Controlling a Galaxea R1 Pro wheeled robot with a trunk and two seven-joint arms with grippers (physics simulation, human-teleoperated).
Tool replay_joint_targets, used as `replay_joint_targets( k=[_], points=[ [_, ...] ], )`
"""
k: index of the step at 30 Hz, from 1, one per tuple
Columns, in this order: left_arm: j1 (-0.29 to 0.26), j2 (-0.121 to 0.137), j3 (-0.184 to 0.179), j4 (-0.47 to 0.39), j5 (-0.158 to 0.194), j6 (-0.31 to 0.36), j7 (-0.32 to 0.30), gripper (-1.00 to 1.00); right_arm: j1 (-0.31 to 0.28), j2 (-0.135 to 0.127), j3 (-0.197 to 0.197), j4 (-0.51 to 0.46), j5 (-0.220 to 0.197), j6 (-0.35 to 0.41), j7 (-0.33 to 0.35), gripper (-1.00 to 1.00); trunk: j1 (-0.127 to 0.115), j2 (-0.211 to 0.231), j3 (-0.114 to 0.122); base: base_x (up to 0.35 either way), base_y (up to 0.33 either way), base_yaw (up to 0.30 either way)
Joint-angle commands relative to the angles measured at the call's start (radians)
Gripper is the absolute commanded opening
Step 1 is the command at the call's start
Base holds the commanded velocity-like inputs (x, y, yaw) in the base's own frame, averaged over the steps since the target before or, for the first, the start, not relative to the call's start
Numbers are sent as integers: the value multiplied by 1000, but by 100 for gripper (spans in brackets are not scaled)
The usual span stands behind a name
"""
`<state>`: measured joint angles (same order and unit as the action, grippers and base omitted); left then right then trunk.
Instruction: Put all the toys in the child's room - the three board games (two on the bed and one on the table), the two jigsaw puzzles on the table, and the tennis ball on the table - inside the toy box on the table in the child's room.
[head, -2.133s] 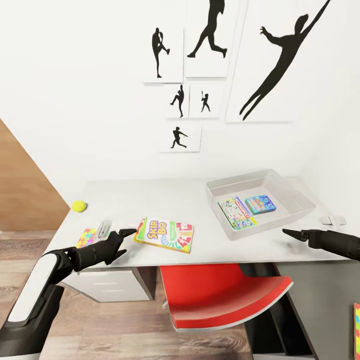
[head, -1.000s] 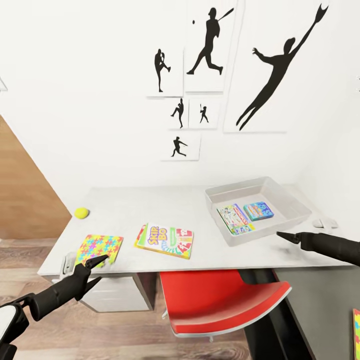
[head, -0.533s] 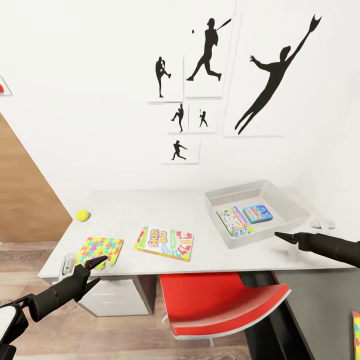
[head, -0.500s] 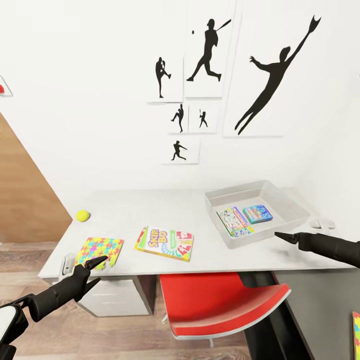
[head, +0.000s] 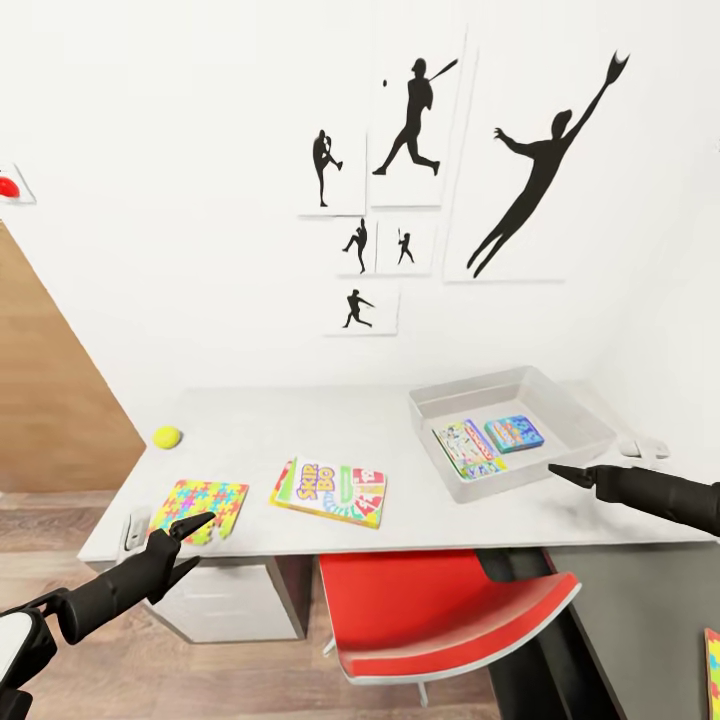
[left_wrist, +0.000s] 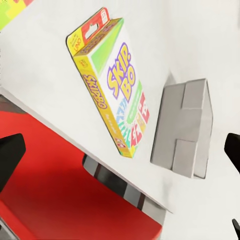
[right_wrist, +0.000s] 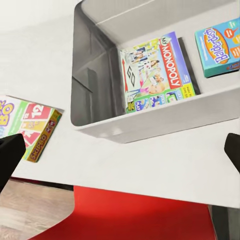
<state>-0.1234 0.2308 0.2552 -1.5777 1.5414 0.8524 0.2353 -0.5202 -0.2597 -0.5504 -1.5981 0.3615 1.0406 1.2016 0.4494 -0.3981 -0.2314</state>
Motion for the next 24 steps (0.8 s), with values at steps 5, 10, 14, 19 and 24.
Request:
replay_joint_targets(
  k=[5,10,14,19,24],
  points=[
    [1,-3,0,-1,-15,4,9,100,-1,1,-1,-1,10,7,10,100,1,-2,6,0,0,0],
    [10,-8,-1,-1,-37,4,8,100,-2,2,19,0,10,7,7,100,1,-2,14,0,0,0],
    [14,-11,-4,-2,-46,4,8,100,-2,4,58,0,11,7,-5,100,1,-2,21,0,0,0],
    [16,-13,-6,-2,-52,4,7,100,-2,6,84,0,12,7,-28,100,1,-2,29,0,0,0],
    [17,-14,-8,-2,-56,3,7,100,-1,8,103,0,11,7,-53,100,1,-2,37,0,4,0]
  ],
)
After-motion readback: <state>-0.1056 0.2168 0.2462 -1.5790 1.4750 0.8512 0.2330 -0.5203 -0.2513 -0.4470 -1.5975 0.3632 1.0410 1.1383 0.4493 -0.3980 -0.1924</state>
